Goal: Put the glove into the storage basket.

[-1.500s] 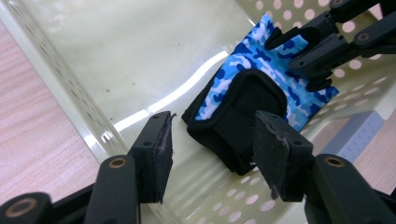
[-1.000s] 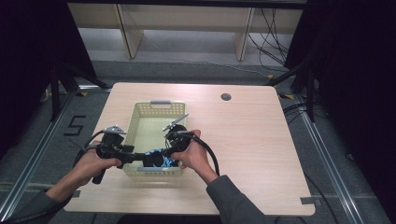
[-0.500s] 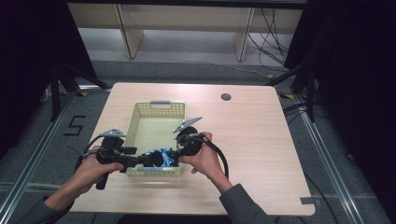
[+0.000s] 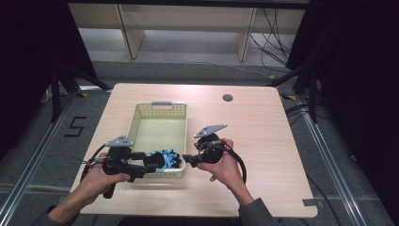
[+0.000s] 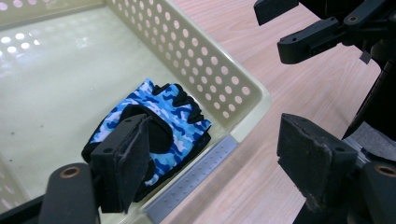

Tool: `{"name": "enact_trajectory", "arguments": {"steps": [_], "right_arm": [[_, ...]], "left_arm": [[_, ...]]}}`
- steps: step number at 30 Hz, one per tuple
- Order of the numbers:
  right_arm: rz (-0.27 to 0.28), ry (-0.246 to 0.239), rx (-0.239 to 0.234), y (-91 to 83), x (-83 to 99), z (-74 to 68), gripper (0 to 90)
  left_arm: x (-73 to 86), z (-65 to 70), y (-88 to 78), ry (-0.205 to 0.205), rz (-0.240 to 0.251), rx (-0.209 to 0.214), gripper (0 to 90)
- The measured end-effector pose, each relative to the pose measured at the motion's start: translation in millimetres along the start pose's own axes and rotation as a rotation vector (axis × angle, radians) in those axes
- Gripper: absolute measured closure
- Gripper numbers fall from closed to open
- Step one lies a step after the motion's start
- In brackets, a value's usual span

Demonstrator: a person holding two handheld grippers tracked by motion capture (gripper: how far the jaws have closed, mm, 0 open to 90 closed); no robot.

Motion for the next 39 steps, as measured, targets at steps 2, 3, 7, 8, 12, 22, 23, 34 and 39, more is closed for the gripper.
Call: {"name": "enact_trajectory", "arguments": {"steps": [2,3,7,8,12,22,23,34,39], "right_arm": [[0.035,-0.008,0.000,-1.9,-0.5,1.4,35.9],[0.029,-0.010,0.001,-5.7,0.3,2.7,35.9],[0.041,-0.009,-0.003,-12.9,5.0,4.9,35.4],[0.038,-0.003,0.005,-15.7,6.8,5.7,35.4],[0.067,0.005,-0.009,-20.8,11.8,6.3,34.9],[0.092,0.011,0.014,-35.5,23.7,11.2,34.1],[0.102,0.022,0.018,-35.7,24.4,11.2,33.7],[0.082,0.045,0.040,-52.6,42.8,20.7,33.7],[0.091,0.080,0.041,-59.1,47.6,21.1,33.2]], "left_arm": [[1.2,4.9,1.1,-0.004,0.003,0.013,25.2],[1.5,6.5,1.8,0.002,0.005,0.018,25.2],[3.1,12.7,5.3,0.016,0.008,0.027,25.2],[4.1,14.3,6.3,0.016,0.005,0.038,24.9],[6.0,22.6,10.0,0.021,0.005,0.058,24.4],[1.1,37.8,10.2,0.070,0.030,0.075,23.7],[0.9,39.3,10.3,0.070,0.034,0.074,23.5],[9.9,49.9,11.8,0.075,0.043,0.097,22.7],[13.4,56.2,13.6,0.084,0.042,0.114,21.6]]}}
Point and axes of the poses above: each handheld gripper's, and its own axes: y roughly forward along the jaws, x roughly out of its underside, z roughly to its right, the point moved 10 cm from there along y, roughly forward along the jaws, and after that the axes turned 14 degrees about z, right-handed, at the moved point
